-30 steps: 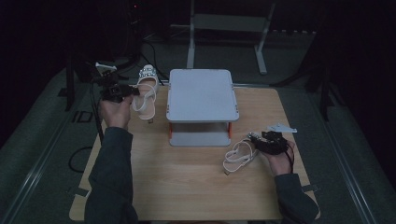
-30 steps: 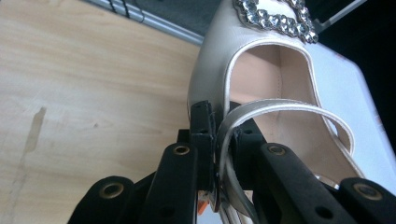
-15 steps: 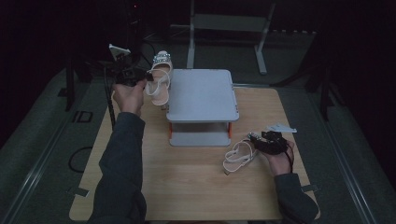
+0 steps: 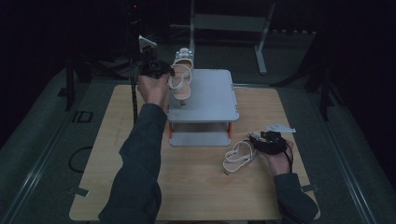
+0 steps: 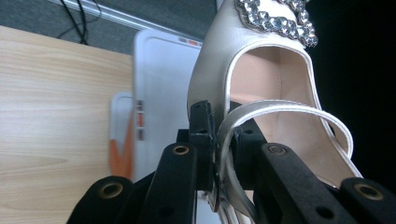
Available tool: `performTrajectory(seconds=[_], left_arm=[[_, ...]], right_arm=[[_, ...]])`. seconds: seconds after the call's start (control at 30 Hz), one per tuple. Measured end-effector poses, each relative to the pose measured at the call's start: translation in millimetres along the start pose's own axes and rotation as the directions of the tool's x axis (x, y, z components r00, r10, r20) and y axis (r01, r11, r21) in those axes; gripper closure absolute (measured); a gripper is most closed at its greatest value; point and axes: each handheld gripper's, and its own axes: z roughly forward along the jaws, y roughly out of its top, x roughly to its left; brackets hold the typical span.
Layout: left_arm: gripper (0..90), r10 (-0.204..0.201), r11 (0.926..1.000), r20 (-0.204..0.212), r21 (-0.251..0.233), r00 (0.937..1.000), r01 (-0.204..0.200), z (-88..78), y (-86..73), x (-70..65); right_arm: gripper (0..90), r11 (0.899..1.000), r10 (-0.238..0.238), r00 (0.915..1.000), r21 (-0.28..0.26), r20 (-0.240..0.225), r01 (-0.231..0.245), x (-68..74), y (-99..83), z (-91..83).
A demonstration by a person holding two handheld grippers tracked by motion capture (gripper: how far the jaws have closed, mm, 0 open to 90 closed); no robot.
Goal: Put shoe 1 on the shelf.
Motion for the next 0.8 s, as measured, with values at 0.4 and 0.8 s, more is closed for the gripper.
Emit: performTrajectory(seconds=[0.4, 0.8], left_arm=[[82.3, -0.007, 0.9977, -0.062, 0.066, 0.998, 0.012, 34.6, -2.5, -6.9], [82.2, -0.008, 0.9969, -0.103, 0.077, 0.9947, 0.016, 53.5, 0.8, -8.5]], right_arm=[[42.3, 1.0, 0.007, 1.0, -0.003, -0.007, -0.007, 0.3, 0.6, 0.5], [42.3, 1.0, 0.011, 0.9999, -0.006, -0.011, -0.011, -1.4, 1.1, -0.2]])
